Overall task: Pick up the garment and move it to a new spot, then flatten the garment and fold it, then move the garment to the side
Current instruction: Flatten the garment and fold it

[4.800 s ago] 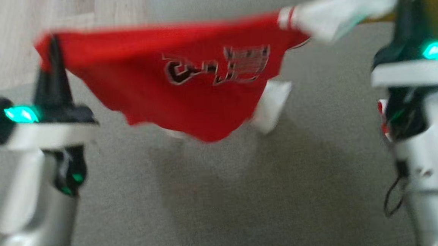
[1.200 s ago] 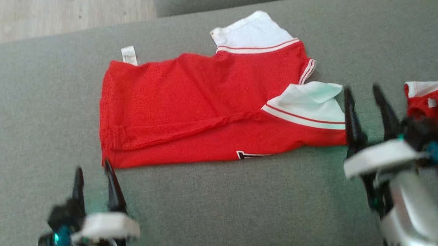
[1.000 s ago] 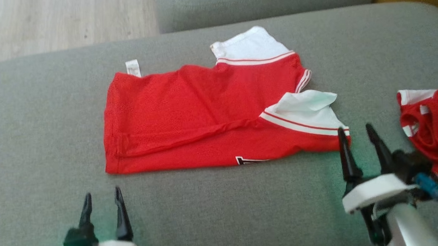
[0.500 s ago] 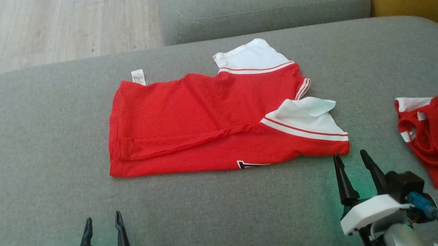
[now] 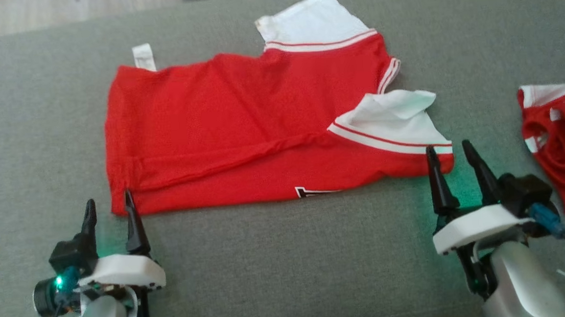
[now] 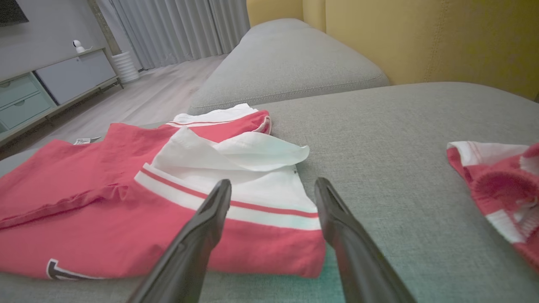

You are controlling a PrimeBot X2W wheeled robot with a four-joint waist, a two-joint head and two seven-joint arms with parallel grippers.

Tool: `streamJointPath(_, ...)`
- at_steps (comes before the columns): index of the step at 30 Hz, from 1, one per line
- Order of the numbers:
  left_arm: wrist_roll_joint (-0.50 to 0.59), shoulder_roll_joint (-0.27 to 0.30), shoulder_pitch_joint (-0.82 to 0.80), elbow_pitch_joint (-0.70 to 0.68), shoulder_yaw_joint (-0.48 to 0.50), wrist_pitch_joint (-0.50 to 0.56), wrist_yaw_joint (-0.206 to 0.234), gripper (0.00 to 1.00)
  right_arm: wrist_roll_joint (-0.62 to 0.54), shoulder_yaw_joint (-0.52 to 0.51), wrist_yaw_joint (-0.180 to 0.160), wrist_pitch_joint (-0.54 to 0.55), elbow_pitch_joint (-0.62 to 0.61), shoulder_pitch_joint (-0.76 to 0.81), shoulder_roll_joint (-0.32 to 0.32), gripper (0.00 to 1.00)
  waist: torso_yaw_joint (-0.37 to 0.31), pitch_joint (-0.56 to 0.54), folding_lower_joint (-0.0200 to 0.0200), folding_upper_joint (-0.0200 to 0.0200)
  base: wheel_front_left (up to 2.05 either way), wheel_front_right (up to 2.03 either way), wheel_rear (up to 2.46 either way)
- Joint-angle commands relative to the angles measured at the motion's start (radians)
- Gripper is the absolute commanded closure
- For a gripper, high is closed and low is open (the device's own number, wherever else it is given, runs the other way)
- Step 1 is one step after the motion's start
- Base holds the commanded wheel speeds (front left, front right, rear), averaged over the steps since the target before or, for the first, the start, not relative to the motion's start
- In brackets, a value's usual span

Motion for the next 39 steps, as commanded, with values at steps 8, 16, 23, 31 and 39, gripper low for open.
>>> streamJointPath(8,0.026,0.018,-0.084,0.135,0.064,-0.005,-0.032,0.12,-0.007,-0.016,-0.001,-0.011,-0.002,-0.076,-0.003,0.00,-0.041,0.095,-0.0002,0.0000,0.00,0.00,0.00)
streamJointPath(16,0.004,0.015,-0.108,0.205,0.012,-0.005,-0.068,1.00,0.011,-0.006,-0.001,-0.011,0.173,-0.144,-0.003,0.00,-0.016,0.116,-0.0002,0.0000,0.00,0.00,0.00)
streamJointPath(23,-0.065,0.014,-0.092,0.190,-0.054,-0.005,-0.069,1.00,0.091,0.090,-0.001,-0.011,0.293,-0.157,-0.003,1.00,0.006,0.107,-0.0002,0.0000,0.00,0.00,0.00)
streamJointPath(31,-0.107,0.014,-0.071,0.124,-0.062,-0.005,-0.068,1.00,0.122,0.042,-0.001,-0.011,0.250,-0.154,-0.003,1.00,0.011,0.067,-0.0002,0.0000,0.00,0.00,0.00)
streamJointPath(39,-0.119,0.014,-0.153,-0.005,-0.012,-0.005,-0.082,1.00,0.257,0.027,-0.001,-0.011,0.196,-0.280,-0.003,1.00,0.033,-0.061,-0.0002,0.0000,0.00,0.00,0.00)
